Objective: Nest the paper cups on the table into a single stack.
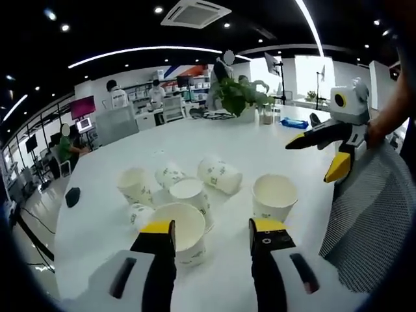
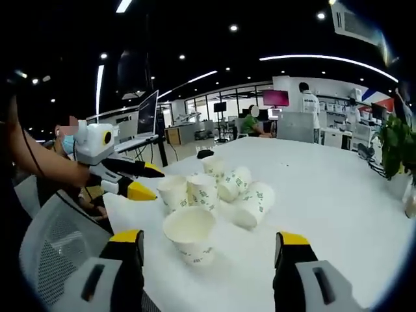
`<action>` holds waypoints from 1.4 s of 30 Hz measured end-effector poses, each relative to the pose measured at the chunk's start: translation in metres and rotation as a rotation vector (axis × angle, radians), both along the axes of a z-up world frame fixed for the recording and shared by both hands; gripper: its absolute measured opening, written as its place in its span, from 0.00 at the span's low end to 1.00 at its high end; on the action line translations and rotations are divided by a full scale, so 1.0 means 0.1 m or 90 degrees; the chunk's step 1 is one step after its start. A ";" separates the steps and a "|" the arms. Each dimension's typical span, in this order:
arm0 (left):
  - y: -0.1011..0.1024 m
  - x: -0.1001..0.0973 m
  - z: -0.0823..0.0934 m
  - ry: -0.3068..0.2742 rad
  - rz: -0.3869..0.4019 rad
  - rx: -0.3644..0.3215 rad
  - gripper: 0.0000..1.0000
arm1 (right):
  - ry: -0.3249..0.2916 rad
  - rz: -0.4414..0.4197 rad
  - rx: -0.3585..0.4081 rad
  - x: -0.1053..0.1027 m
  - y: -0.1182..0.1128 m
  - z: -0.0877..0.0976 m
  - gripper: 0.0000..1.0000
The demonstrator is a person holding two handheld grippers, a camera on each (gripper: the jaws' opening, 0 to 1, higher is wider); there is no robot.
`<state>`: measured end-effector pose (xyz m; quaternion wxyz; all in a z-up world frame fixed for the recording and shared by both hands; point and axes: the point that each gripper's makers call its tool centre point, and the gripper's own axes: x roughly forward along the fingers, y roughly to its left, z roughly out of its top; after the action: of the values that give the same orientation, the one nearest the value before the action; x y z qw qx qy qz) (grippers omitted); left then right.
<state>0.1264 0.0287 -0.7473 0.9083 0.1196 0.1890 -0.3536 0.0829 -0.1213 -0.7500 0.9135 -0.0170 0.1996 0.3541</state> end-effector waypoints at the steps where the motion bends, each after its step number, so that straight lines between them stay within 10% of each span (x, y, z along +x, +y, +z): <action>1: -0.01 0.02 -0.01 0.000 -0.007 0.007 0.39 | 0.000 -0.003 0.003 0.00 -0.01 0.01 0.83; 23: 0.04 0.30 -0.39 0.072 -0.039 0.069 0.12 | 0.014 -0.030 0.011 0.03 -0.08 -0.01 0.78; 42: 0.04 0.23 -0.36 0.069 -0.046 0.097 0.00 | 0.011 -0.034 0.019 0.05 -0.10 0.01 0.78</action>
<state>0.1494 0.0324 -0.7836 0.8716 0.1759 0.2599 -0.3766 0.0877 -0.1310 -0.7492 0.9210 0.0052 0.2028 0.3326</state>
